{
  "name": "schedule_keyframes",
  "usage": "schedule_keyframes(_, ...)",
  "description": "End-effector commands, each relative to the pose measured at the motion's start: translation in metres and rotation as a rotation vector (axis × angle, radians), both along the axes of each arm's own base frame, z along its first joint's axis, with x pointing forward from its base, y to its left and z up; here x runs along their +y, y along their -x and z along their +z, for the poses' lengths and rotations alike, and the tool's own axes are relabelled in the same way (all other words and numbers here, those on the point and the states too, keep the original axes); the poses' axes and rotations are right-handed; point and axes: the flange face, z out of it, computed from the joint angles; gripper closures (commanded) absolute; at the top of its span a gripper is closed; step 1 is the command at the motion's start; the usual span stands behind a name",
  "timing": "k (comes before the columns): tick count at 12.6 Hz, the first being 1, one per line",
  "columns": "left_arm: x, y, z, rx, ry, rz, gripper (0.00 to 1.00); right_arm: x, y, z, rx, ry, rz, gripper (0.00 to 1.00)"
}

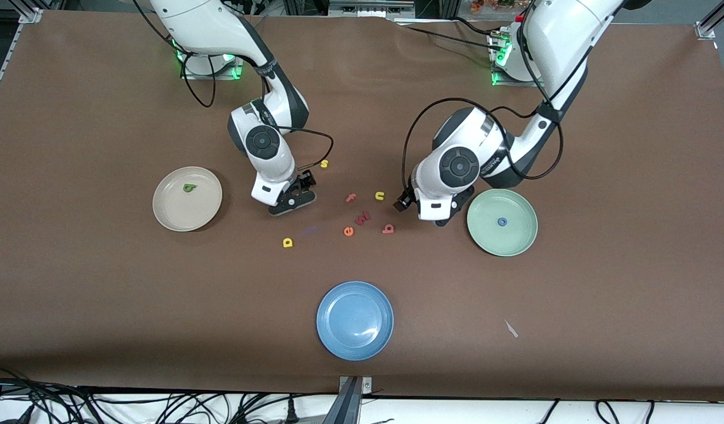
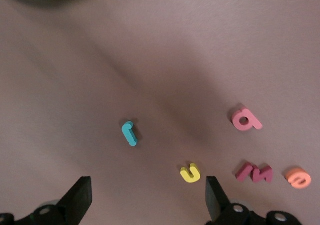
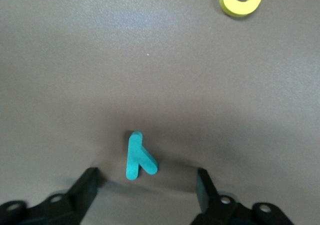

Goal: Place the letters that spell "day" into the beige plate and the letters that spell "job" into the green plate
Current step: 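Grasp the cyan k with the right gripper while the left gripper grasps the cyan r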

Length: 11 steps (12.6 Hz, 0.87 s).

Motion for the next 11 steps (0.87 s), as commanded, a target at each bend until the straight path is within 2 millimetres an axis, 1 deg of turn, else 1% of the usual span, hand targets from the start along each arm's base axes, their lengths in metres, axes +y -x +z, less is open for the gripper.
schedule_keyframes(1,-0.002,0.026,-0.019,-0.028,-0.029,0.050,0.00,0.006,-0.005,0.001,-0.021,-0.002,0.023,0.20)
schedule_keyframes(2,-0.002,0.032,-0.026,-0.056,-0.056,0.051,0.00,0.009,-0.008,0.004,-0.030,-0.008,0.023,0.24)
schedule_keyframes(4,-0.021,0.058,-0.046,-0.127,-0.106,0.079,0.00,0.008,-0.012,0.001,-0.031,-0.006,0.017,0.25)
schedule_keyframes(5,-0.021,0.062,-0.055,-0.148,-0.138,0.085,0.05,0.008,-0.013,-0.003,-0.031,-0.005,0.015,0.25)
schedule_keyframes(6,-0.021,0.064,-0.062,-0.154,-0.158,0.097,0.19,0.009,-0.013,-0.003,-0.033,-0.006,0.017,0.29)
schedule_keyframes(7,-0.022,0.067,-0.068,-0.144,-0.163,0.105,0.30,0.009,-0.013,-0.003,-0.033,-0.006,0.017,0.35)
schedule_keyframes(8,-0.021,0.066,-0.070,-0.140,-0.165,0.108,0.42,0.008,-0.014,-0.003,-0.033,-0.006,0.016,0.40)
schedule_keyframes(9,-0.021,0.067,-0.074,-0.134,-0.166,0.108,0.48,0.008,-0.014,-0.004,-0.032,-0.005,0.014,0.51)
schedule_keyframes(10,-0.020,0.068,-0.078,-0.127,-0.167,0.109,0.49,0.007,-0.013,-0.005,-0.028,-0.004,0.004,0.68)
schedule_keyframes(11,-0.018,0.067,-0.080,-0.126,-0.170,0.110,0.49,0.007,-0.013,-0.005,-0.027,-0.005,0.003,0.71)
